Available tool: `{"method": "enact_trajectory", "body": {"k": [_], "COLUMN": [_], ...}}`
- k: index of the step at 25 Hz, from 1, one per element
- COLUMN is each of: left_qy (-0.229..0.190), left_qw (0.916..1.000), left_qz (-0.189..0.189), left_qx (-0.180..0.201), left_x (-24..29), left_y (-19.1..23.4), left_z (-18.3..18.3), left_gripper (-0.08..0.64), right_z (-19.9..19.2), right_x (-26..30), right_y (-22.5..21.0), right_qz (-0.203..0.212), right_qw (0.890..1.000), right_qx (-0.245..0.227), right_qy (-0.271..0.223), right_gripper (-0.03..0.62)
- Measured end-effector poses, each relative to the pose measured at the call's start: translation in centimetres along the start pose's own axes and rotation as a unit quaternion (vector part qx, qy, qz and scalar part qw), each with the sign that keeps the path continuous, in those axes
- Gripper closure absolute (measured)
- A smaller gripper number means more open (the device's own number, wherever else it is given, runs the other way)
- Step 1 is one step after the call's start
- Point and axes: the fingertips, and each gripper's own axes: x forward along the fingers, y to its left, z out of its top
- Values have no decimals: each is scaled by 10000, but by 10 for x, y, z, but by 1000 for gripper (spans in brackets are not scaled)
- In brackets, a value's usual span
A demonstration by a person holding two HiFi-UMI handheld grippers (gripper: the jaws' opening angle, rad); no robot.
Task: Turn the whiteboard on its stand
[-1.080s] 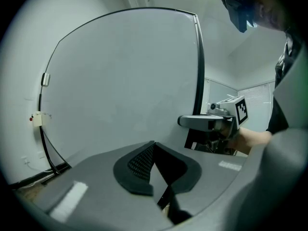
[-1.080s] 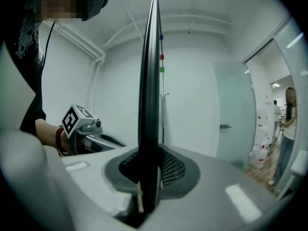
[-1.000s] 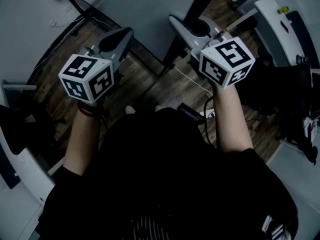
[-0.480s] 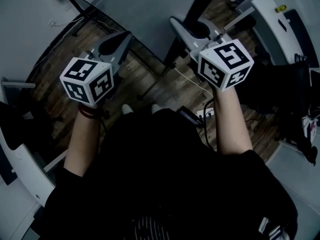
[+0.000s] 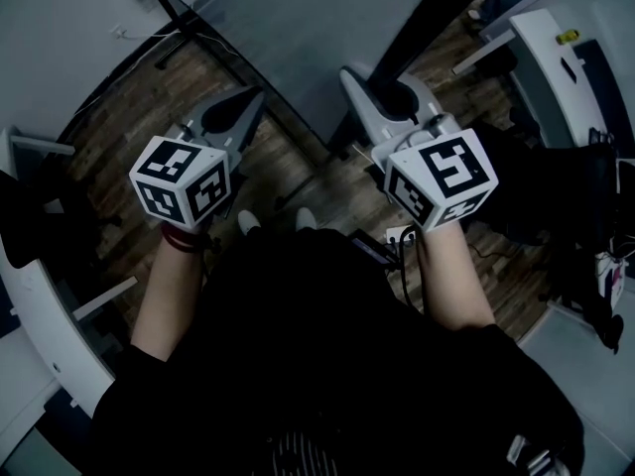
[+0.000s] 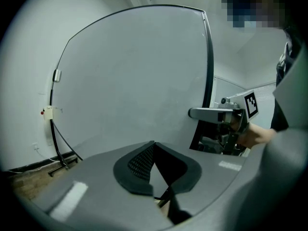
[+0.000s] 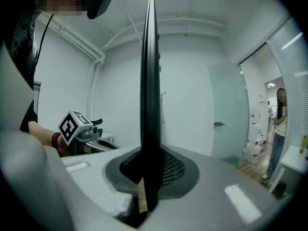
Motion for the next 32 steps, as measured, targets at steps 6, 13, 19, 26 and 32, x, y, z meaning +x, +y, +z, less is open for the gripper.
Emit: {"method": "enact_trajectory", "body": {"k": [6,13,19,26,32], "left_qy": [-122,-346,-451,-586,-658], "left_qw": [9999,9994,9989,9979,9977], "left_qz": [-11,-2,125,176,56], "left_qx": [41,30,-92,-216,-158], "left_x": [-36,-97,-157,-204,-213], "left_y": [-5,-1,11,21,12], "left_z": [-4,-11,-27,-43,-38], "left_gripper": [555,555,555,555,555], "right_z": [-4,-7,1,5,-8], "right_x": [-12,-6,30,67,73], "right_y": [57,104,125,125,127], "right_qz": [10,-131,-255,-575,-524], "right_qw": [10000,9998,9996,9982,9972], "right_qx": [77,70,132,42,175], "right_qy": [21,147,57,142,505], "right_gripper": [543,545,543,546,545]}}
